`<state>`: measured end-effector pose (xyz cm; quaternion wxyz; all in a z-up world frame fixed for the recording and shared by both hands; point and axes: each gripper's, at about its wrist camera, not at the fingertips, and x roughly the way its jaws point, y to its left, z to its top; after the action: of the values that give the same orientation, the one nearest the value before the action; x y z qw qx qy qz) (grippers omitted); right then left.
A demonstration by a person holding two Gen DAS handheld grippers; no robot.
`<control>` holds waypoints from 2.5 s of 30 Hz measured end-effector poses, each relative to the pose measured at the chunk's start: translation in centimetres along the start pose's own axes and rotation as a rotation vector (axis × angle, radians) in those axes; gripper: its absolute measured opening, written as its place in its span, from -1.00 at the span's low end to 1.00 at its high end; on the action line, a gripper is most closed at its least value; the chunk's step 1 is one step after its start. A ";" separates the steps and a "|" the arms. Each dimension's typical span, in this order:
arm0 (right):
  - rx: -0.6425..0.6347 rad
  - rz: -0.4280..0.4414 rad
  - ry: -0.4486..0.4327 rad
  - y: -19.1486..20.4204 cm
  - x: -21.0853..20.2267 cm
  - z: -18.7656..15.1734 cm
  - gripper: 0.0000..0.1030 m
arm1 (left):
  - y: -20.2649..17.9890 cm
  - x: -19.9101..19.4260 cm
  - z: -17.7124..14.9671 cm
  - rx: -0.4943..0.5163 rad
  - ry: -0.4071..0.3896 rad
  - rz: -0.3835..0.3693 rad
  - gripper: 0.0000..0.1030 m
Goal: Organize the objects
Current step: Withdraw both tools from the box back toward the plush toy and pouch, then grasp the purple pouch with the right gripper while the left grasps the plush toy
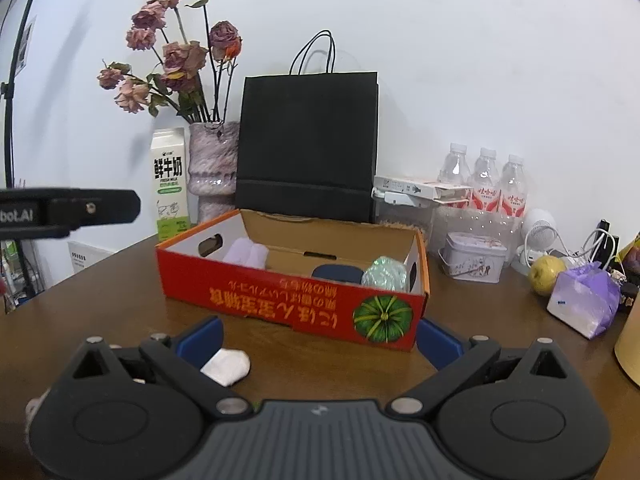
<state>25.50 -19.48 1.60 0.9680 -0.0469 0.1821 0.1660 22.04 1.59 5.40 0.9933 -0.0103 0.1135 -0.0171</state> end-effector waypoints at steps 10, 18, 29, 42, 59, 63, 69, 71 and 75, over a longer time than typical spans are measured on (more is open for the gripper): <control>0.020 0.016 0.010 0.6 -2.6 -2.4 1.00 | -0.5 -2.8 -2.3 0.019 -0.004 0.002 1.00; 0.023 0.019 0.058 1.8 -3.9 -5.0 1.00 | 0.2 -4.1 -4.2 0.012 0.042 0.001 1.00; 0.048 -0.005 0.098 2.5 -5.6 -7.0 1.00 | 1.4 -5.5 -6.1 -0.001 0.089 0.008 1.00; 0.055 0.001 0.159 3.5 -7.0 -7.9 1.00 | 3.2 -6.8 -6.9 -0.045 0.096 0.014 1.00; 0.004 0.125 0.318 7.1 -5.0 -8.3 1.00 | 3.3 -6.4 -7.6 -0.037 0.181 0.012 1.00; -0.022 0.129 0.314 7.7 -4.9 -8.4 1.00 | 3.1 -6.1 -7.9 -0.024 0.206 0.013 1.00; -0.030 0.151 0.292 8.0 -5.4 -8.4 0.62 | 3.0 -5.8 -8.1 -0.022 0.225 0.015 1.00; -0.034 0.164 0.276 8.1 -5.8 -8.4 0.16 | 3.0 -5.6 -8.2 -0.020 0.233 0.014 1.00; -0.017 0.180 0.257 7.7 -6.2 -8.3 -0.34 | 2.9 -5.3 -8.3 -0.020 0.246 0.008 1.00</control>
<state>14.67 -15.37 -4.08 0.9175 -0.0593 0.3066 0.2463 15.06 4.56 -1.59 0.9718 -0.0178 0.2347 -0.0131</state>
